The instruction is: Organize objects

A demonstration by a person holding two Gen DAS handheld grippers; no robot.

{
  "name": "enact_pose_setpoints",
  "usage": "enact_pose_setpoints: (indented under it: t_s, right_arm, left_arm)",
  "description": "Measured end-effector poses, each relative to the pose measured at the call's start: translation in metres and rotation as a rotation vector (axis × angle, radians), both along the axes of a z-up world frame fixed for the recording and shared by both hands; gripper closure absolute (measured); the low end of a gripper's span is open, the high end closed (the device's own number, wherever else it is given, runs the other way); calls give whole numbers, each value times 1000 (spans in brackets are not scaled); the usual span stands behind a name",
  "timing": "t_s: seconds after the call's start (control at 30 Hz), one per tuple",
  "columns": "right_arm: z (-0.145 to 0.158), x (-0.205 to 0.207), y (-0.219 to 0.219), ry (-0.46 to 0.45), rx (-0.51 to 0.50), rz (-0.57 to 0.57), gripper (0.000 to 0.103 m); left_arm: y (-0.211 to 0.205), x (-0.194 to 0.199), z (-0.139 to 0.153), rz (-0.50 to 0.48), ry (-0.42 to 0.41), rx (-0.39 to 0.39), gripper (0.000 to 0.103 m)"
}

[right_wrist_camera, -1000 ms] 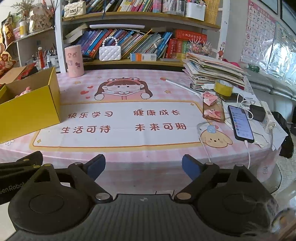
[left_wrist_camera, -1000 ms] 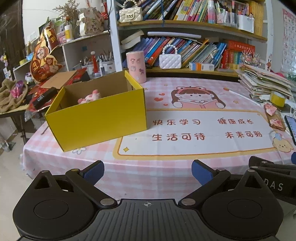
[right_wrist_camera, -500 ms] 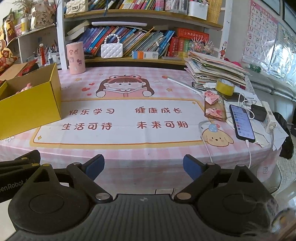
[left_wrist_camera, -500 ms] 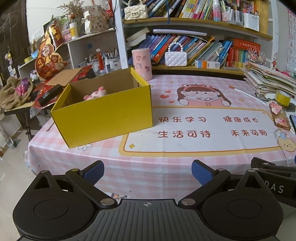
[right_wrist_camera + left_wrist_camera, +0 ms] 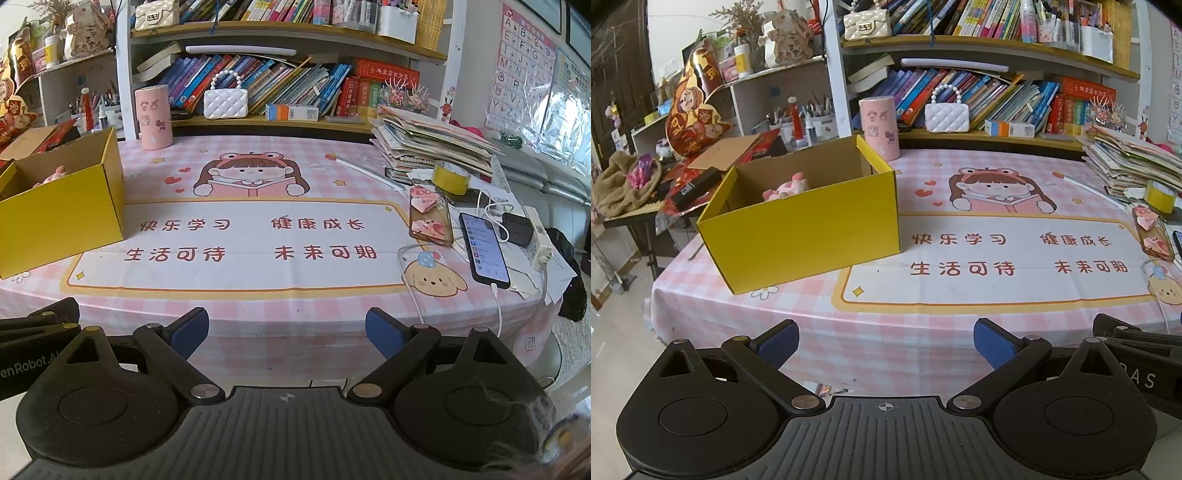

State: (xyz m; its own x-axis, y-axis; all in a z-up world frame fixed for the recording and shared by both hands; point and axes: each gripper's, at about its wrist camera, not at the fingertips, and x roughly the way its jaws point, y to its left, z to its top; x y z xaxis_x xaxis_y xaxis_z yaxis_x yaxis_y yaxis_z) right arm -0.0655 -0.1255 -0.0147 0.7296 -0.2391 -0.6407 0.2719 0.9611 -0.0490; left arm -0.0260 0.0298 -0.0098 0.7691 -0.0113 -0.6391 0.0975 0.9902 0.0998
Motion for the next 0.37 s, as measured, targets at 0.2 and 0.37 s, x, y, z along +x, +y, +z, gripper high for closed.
enact_pose_setpoints:
  t_s: [0.2,0.37]
  right_arm:
    - [0,0,-1,3,0,2,11]
    - [-1,4,-3,9,-6,13,11]
  left_arm:
    - [3,2,-1,2,7,-53,2]
    - [2,7,-2,12,17,-65,1]
